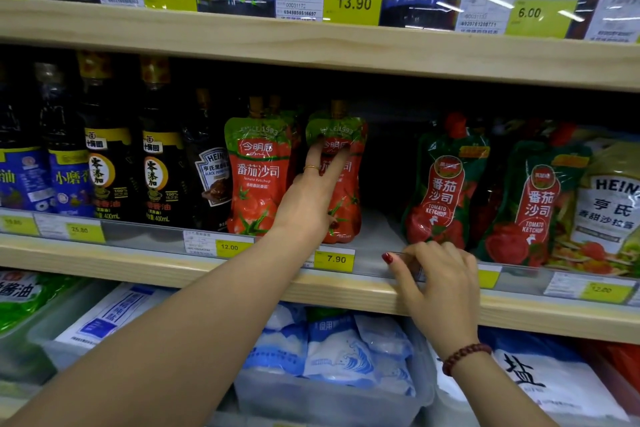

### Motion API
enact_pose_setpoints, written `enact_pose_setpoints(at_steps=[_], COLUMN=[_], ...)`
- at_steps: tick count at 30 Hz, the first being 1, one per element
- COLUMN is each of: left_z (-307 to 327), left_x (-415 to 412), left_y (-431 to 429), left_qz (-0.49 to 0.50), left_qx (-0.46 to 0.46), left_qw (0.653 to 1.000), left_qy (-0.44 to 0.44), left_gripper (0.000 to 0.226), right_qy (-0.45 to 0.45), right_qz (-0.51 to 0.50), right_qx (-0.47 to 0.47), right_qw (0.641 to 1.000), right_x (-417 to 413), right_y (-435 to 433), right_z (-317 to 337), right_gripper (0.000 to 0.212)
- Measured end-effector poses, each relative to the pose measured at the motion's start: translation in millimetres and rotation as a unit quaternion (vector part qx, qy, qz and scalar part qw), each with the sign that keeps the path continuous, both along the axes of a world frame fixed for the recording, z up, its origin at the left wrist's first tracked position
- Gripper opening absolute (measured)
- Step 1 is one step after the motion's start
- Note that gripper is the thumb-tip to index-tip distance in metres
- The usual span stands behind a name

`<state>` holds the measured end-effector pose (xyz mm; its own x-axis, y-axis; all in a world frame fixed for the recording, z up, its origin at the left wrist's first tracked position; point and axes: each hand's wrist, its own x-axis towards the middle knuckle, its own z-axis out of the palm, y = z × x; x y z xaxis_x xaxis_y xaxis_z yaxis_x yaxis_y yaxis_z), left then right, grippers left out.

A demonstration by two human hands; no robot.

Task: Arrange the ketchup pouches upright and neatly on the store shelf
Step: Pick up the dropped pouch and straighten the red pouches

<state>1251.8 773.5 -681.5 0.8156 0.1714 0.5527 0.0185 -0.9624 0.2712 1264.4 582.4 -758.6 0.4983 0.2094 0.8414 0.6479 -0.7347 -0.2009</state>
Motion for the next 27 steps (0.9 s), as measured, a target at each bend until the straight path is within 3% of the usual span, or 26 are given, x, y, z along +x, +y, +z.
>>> enact_pose_setpoints(at_steps=[9,15,20,27], left_z=[-4.5,-10.3,-17.6,-50.2], left_x=[-9.6,-35.8,-60.9,-94.5], left_y=[3.8,10.7,15.6,24.5], left_qz=[-0.059,-0.098,-0.122,-0.117], left_qx=[-0.036,-0.029,-0.064,-0.044], left_qw=[0.998,0.995,0.990,0.989], left_qy=[-0.007,-0.014,-0.022,-0.078], left_gripper=[0.105,0.077,0.043,0.032], right_qy=[0.023,0.065,0.061,0.105], right_qz=[-0.002,0.002,0.070,0.206], right_qx=[-0.006,-0.017,-0.002,0.034], right_qw=[1.000,0.998,0.996,0.972], right_x=[-1.9,-9.0,-36.0,-82.8], right_y=[-0.8,-0.7,7.3,58.5], right_z=[1.5,11.9,20.4,-0.6], right_gripper=[0.034,0.023,0.017,0.013])
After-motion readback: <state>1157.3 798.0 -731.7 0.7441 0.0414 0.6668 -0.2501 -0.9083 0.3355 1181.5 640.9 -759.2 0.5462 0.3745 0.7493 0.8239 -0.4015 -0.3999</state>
